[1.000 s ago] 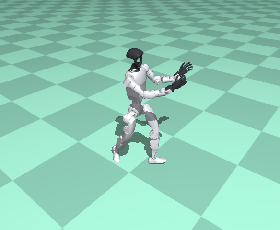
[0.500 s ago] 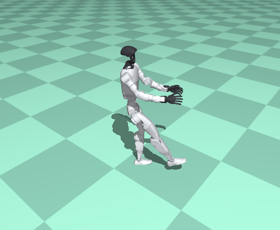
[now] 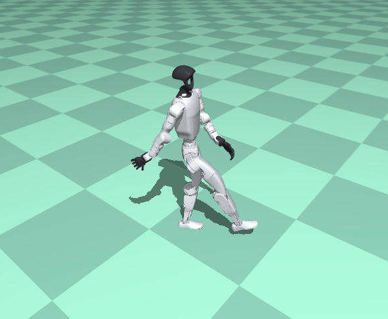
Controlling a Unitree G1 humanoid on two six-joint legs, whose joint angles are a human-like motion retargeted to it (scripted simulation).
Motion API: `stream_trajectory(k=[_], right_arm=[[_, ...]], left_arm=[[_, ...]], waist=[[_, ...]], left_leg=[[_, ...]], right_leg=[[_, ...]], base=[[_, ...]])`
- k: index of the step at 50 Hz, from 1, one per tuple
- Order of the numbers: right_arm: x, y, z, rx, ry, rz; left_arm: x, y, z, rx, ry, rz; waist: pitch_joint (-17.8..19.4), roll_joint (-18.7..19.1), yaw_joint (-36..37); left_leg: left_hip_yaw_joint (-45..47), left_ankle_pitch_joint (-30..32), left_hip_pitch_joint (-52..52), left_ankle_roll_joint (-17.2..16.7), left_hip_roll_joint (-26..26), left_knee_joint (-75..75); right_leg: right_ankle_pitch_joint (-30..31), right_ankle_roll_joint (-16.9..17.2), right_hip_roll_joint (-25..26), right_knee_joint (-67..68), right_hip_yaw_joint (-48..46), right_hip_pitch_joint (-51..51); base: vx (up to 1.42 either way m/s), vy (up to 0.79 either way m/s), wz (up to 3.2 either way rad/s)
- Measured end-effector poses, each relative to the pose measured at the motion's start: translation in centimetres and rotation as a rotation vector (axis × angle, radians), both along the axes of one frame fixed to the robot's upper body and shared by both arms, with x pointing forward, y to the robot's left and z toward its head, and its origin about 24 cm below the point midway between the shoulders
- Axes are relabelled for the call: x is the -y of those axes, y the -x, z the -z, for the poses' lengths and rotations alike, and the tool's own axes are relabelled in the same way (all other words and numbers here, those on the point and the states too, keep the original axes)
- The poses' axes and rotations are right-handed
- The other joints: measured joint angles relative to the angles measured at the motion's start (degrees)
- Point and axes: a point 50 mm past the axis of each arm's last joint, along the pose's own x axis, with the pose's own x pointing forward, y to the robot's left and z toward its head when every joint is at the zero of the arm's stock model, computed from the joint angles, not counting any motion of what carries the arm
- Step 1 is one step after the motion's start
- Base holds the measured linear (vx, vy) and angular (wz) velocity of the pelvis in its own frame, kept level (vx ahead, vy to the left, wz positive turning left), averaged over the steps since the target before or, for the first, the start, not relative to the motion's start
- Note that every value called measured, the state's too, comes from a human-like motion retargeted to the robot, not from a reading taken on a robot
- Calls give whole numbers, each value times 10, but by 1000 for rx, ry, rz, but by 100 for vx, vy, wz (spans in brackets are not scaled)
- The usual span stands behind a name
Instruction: Kungfu
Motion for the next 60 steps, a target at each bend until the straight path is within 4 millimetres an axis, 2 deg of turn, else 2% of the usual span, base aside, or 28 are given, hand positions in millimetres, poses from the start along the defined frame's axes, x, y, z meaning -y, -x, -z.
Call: stream_trajectory(k=[4,9,13,17,20,22,25,30,32,33,35,37,38,40,42,43,45,47,50,55,57,60], right_arm=[[9,-50,34,226,51,-85],[16,-122,64,514,41,-354],[16,-181,71,758,153,-575],[10,-241,61,1069,297,-684],[4,-289,42,1346,405,-671],[-1,-327,21,1569,458,-648],[-10,-384,-21,1913,557,-638],[4,-458,-100,2333,884,-684],[15,-482,-125,2407,977,-685],[22,-494,-137,2425,1008,-683],[38,-519,-160,2436,1044,-678],[60,-542,-177,2388,1086,-692],[63,-560,-192,2379,1098,-694],[70,-573,-190,2224,1121,-615],[75,-577,-178,2060,1045,-456],[78,-578,-181,2064,1009,-413],[88,-580,-202,2166,992,-383],[98,-578,-226,2259,1078,-381],[108,-573,-258,2345,1218,-539],[125,-558,-286,2340,1353,-753],[130,-551,-298,2377,1403,-785],[137,-538,-323,2452,1496,-819]], left_arm=[[-5,-13,-19,121,12,-11],[-21,-25,-46,298,84,-166],[-41,-39,-74,418,159,-286],[-64,-59,-111,556,203,-332],[-75,-74,-145,674,230,-334],[-79,-84,-173,774,252,-324],[-80,-99,-214,917,277,-311],[-71,-122,-293,1192,281,-277],[-61,-134,-319,1246,276,-262],[-56,-139,-331,1261,274,-249],[-44,-152,-353,1250,261,-222],[-25,-162,-356,1153,277,-219],[-27,-166,-368,1136,288,-249],[-21,-171,-374,1057,363,-255],[-18,-167,-379,1056,473,-242],[-18,-162,-387,1110,522,-235],[-15,-154,-397,1183,579,-275],[-13,-150,-402,1238,560,-312],[-10,-149,-403,1257,507,-294],[-11,-151,-401,1224,500,-268],[-13,-151,-402,1223,487,-259],[-19,-150,-408,1249,459,-242]], waist=[[-3,12,10],[-8,23,7],[-11,32,12],[-17,41,11],[-21,47,20],[-24,49,26],[-28,49,27],[-35,40,3],[-37,31,-6],[-40,20,-6],[-80,17,21],[-71,37,38],[-46,31,38],[-28,58,28],[-33,68,-2],[-25,69,-9],[-9,67,-14],[2,62,-28],[9,70,-66],[13,79,-95],[19,82,-96],[20,78,-103]], left_leg=[[25,-11,-12,-16,5,9],[39,-18,-11,-34,15,17],[39,-21,0,-52,30,21],[26,-22,10,-69,45,28],[16,-22,20,-81,58,33],[12,-20,28,-85,65,35],[6,-25,41,-87,79,39],[-22,-58,59,-74,101,58],[-32,-82,68,-65,107,68],[-32,-96,74,-60,105,73],[-22,-111,51,-58,103,78],[-43,-119,31,-81,136,123],[-32,-108,36,-92,135,126],[-14,-79,22,-126,172,123],[-8,-47,-17,-178,194,126],[8,-33,-29,-204,207,123],[70,0,-45,-241,234,103],[142,37,-50,-242,235,73],[240,61,-59,-242,241,33],[402,44,-53,-242,275,-36],[418,37,-51,-242,289,-50],[365,41,-81,-242,268,-56]], right_leg=[[3,4,0,8,7,-1],[8,1,-7,16,7,0],[14,-6,-10,19,20,-4],[25,-25,-19,21,49,-13],[34,-33,-28,25,68,-21],[34,-40,-38,26,71,-24],[25,-56,-53,28,81,-20],[-39,-59,-82,46,109,22],[-65,-64,-94,63,108,50],[-47,-52,-111,62,74,69],[0,-41,-138,104,56,8],[-36,-49,-85,200,99,-53],[-52,-53,-78,223,118,-61],[-97,-62,-62,263,111,-75],[-110,-73,-79,281,78,-92],[-110,-76,-84,281,68,-93],[-119,-80,-86,280,58,-93],[-128,-77,-105,278,56,-93],[-145,-74,-142,283,28,-88],[-180,-73,-160,306,-16,-80],[-195,-75,-157,317,-30,-73],[-210,-67,-187,338,-42,-81]], base=[[24,-12,-39],[30,-14,5],[34,-17,41],[46,-22,87],[47,-26,88],[42,-27,89],[57,-39,103],[55,-47,139],[53,-57,135],[53,-65,102],[50,-67,59],[37,-66,39],[2,-41,19],[0,-31,67],[8,-35,154],[-4,-35,147],[-13,-31,122],[-21,-9,138],[-9,-7,167],[-6,-15,118],[-7,-13,79],[-13,1,98]])
